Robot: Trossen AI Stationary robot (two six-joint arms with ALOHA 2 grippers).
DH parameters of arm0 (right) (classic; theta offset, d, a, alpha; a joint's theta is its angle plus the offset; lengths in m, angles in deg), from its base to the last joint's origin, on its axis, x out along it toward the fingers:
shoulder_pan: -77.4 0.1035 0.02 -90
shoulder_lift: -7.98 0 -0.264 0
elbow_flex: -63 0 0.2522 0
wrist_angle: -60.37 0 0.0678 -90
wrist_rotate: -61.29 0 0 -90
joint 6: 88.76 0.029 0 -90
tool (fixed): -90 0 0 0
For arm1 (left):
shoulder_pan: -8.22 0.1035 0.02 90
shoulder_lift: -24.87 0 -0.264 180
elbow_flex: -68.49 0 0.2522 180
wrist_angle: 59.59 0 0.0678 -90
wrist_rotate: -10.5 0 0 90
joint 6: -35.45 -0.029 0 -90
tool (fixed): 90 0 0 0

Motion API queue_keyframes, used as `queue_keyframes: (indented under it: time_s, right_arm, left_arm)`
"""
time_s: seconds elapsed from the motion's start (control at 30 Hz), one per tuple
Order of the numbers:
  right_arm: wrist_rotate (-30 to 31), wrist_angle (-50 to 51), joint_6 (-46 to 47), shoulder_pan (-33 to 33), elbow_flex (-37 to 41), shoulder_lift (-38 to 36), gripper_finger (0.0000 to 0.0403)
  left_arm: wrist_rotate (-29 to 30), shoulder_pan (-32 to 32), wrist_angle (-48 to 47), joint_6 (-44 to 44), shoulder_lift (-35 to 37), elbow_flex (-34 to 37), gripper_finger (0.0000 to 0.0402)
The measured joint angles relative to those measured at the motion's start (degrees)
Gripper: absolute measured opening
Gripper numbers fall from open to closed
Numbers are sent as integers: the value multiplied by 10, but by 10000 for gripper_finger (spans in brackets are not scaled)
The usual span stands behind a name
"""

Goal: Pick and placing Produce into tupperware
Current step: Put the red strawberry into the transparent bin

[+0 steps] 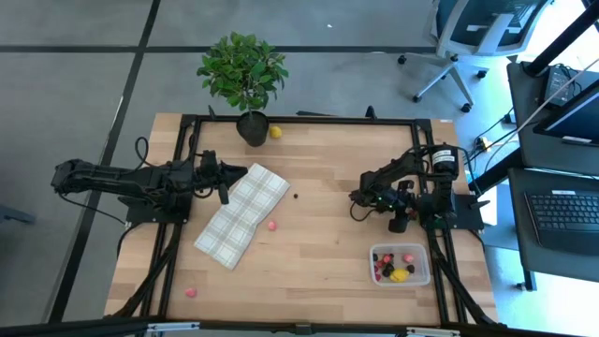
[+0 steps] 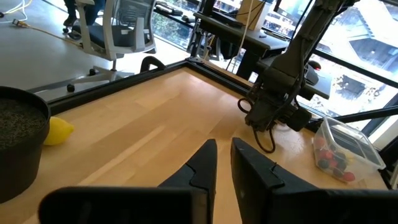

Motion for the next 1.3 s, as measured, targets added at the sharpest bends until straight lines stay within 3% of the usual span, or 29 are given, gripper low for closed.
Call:
queue_keyframes:
  time_s: [0.33, 0.57, 1.3]
  right_arm:
    - [-1, -1, 2, 0, 0, 0, 113]
    - [-1, 0, 2, 0, 0, 1, 111]
    - [1, 11, 35, 0, 0, 2, 84]
  left_arm:
    - [0, 0, 0, 0, 0, 0, 55]
    - [0, 0, 0, 0, 0, 0, 57]
    - [0, 0, 0, -14, 0, 0, 7]
